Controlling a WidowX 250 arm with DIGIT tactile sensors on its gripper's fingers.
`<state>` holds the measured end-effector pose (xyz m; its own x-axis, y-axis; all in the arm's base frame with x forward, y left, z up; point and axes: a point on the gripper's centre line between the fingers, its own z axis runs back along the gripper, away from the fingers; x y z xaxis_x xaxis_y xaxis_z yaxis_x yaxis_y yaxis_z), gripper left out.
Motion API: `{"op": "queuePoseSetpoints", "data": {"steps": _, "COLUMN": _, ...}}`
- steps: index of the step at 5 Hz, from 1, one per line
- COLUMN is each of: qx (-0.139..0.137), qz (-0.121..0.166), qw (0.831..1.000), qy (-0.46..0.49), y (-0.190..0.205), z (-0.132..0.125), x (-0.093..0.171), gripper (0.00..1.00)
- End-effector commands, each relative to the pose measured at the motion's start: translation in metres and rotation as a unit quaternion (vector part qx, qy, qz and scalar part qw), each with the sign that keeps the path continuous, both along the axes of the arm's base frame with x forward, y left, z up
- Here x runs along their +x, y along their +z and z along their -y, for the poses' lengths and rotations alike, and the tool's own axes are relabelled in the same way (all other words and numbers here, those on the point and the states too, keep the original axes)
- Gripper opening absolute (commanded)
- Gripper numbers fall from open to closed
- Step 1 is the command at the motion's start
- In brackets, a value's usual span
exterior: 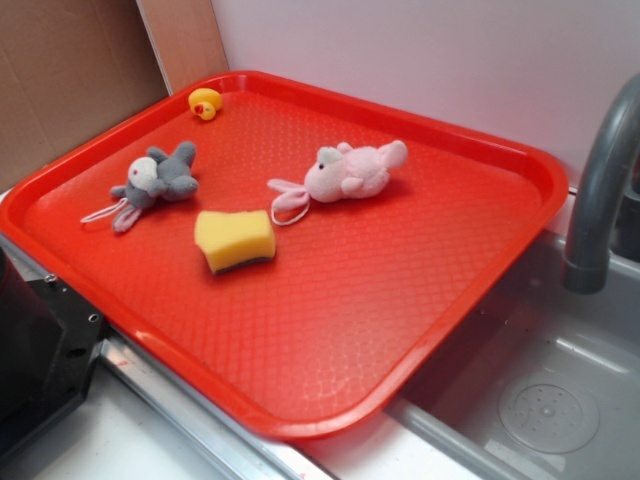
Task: Grab the pink bunny.
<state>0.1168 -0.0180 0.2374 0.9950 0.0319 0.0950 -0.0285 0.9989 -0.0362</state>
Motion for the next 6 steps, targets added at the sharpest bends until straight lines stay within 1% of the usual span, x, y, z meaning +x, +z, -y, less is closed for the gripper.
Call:
{"op": "queuePoseSetpoints", "data": {"steps": 1, "qx": 0.000, "qz": 0.000, "qw": 1.000, "qy": 0.000, "y": 0.000, "z": 0.000, "x": 0.000, "gripper": 1.00}}
{"op": "queuePoseSetpoints", "data": {"steps": 2, "qx": 0.016, "qz": 0.038, "qw": 0.998, "qy": -0.044, "y": -0.031, "z": 0.012, "x": 0.050, "gripper": 1.00}}
{"op": "queuePoseSetpoints", "data": {"steps": 3, "qx": 0.008, "qz": 0.081, "qw": 0.993, "qy": -0.081, "y": -0.055, "z": 0.026, "x": 0.081, "gripper": 1.00}}
{"op": "queuePoseSetpoints", "data": {"steps": 6, "qx": 0.008, "qz": 0.081, "qw": 0.993, "qy": -0.081, "y": -0.055, "z": 0.026, "x": 0.081, "gripper": 1.00}}
